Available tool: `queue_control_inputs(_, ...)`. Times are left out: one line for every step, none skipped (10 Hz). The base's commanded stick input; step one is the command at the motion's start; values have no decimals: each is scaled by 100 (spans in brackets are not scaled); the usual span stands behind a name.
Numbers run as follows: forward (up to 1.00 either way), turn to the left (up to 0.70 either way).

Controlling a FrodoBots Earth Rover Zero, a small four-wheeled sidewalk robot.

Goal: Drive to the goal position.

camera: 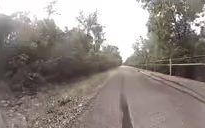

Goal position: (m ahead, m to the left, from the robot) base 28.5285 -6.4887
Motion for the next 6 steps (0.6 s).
queue_control_inputs(70,-34)
queue_control_inputs(70,-34)
queue_control_inputs(70,-8)
queue_control_inputs(70,-5)
queue_control_inputs(70,-2)
queue_control_inputs(70,0)
